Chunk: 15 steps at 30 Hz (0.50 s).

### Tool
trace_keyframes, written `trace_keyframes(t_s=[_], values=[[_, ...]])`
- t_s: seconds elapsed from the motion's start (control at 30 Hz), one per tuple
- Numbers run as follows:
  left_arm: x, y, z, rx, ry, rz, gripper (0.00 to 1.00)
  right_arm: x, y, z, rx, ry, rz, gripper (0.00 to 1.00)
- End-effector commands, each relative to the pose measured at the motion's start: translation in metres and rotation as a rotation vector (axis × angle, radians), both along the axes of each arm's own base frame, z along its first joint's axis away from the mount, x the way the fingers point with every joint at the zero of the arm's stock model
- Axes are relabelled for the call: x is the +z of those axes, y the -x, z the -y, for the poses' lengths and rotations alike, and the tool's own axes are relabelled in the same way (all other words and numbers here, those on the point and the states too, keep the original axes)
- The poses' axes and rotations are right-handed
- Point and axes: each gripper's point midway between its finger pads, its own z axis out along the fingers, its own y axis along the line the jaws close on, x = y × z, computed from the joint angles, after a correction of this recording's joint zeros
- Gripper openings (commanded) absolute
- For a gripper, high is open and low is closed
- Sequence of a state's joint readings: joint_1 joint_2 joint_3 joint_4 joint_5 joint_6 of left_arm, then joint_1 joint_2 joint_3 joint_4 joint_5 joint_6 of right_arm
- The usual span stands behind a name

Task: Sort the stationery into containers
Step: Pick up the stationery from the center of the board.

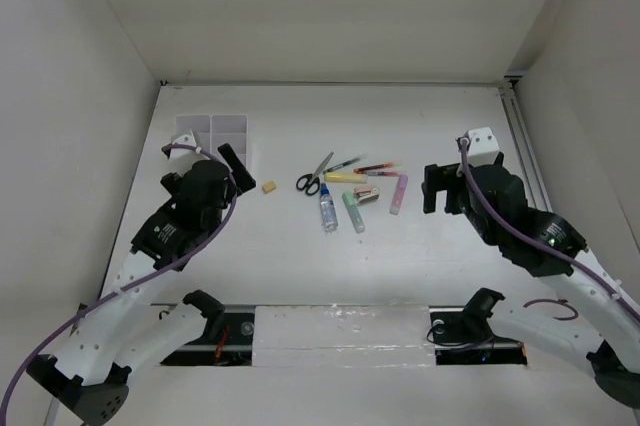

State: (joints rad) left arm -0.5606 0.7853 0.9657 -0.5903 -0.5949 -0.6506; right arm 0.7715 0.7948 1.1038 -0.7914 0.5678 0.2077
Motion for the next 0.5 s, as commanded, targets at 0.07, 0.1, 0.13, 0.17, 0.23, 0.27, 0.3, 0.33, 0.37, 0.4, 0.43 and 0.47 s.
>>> trace_keyframes(t_s=[0.07, 0.1, 0.13, 0.17, 0.23, 0.27, 0.3, 0.33, 0.37, 0.4, 0.43, 0.47], values=[[0.022, 0.0, 0.004, -0.009, 0.067, 0.051, 1.0, 0.03, 0.0, 0.004, -0.002, -0.082, 0.113, 1.0], [0.022, 0.0, 0.005, -0.002, 0.082, 0.054, 1.0, 0.028, 0.0, -0.001, 0.023, -0.081, 0.108, 1.0], [0.022, 0.001, 0.008, -0.021, 0.1, 0.062, 1.0, 0.025, 0.002, 0.0, 0.036, -0.076, 0.108, 1.0], [0.018, 0.002, 0.017, -0.064, 0.12, 0.048, 1.0, 0.027, 0.001, 0.001, 0.027, -0.083, 0.116, 1.0], [0.018, 0.001, 0.024, -0.083, 0.145, 0.045, 1.0, 0.021, 0.001, 0.002, 0.027, -0.069, 0.1, 1.0], [0.009, -0.001, 0.025, -0.074, 0.148, 0.023, 1.0, 0.017, -0.002, 0.002, 0.015, -0.056, 0.087, 1.0], [-0.002, -0.004, 0.036, -0.113, 0.138, -0.028, 1.0, 0.014, -0.001, 0.001, 0.025, -0.041, 0.065, 1.0], [-0.005, -0.007, 0.038, -0.108, 0.138, -0.043, 1.0, 0.009, -0.002, 0.003, 0.011, -0.036, 0.049, 1.0], [-0.014, -0.008, 0.042, -0.108, 0.14, -0.079, 1.0, 0.011, -0.001, 0.004, 0.011, -0.035, 0.048, 1.0], [-0.019, -0.01, 0.05, -0.135, 0.148, -0.104, 1.0, 0.008, -0.003, 0.003, 0.011, -0.027, 0.038, 1.0], [-0.035, -0.012, 0.064, -0.156, 0.154, -0.153, 1.0, 0.007, -0.003, 0.006, 0.002, -0.021, 0.032, 1.0], [-0.04, -0.014, 0.076, -0.169, 0.165, -0.169, 1.0, 0.007, -0.003, 0.006, 0.002, -0.021, 0.032, 1.0]])
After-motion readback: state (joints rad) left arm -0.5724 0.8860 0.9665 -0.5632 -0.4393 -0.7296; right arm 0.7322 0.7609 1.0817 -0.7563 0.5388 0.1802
